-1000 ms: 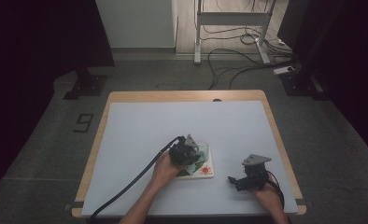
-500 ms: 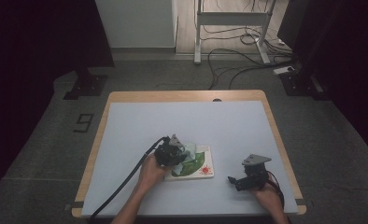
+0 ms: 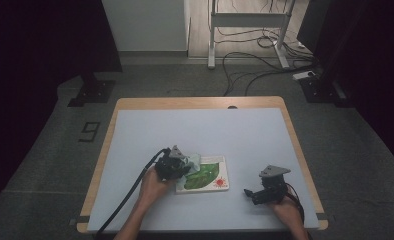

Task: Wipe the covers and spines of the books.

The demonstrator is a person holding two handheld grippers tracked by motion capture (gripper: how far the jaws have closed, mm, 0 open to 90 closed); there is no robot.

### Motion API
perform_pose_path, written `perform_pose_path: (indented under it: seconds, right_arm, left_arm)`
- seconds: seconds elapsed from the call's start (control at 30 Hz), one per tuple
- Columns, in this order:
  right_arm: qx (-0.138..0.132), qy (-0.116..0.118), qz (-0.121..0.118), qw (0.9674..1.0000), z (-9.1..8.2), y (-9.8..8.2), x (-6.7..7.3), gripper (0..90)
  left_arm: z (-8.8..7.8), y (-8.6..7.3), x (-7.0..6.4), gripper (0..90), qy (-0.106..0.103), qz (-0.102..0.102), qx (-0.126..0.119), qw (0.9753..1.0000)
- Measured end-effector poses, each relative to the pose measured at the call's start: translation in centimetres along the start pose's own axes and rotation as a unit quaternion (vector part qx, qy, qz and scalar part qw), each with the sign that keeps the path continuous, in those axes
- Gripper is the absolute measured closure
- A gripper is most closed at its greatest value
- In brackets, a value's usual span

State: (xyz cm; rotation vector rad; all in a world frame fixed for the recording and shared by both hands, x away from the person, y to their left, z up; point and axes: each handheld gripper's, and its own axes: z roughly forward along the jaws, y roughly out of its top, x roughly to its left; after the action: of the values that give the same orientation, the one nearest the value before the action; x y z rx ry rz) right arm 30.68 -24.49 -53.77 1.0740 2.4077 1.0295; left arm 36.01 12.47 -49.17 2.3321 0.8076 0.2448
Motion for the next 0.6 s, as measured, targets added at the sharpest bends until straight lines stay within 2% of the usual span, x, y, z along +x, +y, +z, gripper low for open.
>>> perform_pose_path:
  seconds: [0.3, 0.6]
  right_arm:
    - [0.000, 0.000, 0.000, 1.0000, 0.0, 0.0, 0.0, 0.0]
    - [0.000, 0.000, 0.000, 1.0000, 0.0, 0.0, 0.0, 0.0]
  left_arm:
    - [-0.9, -1.1, 0.6, 75.4, 0.003, -0.015, -0.005, 0.9999]
    - [-1.4, -1.6, -0.3, 75.4, -0.005, -0.009, -0.001, 0.9999]
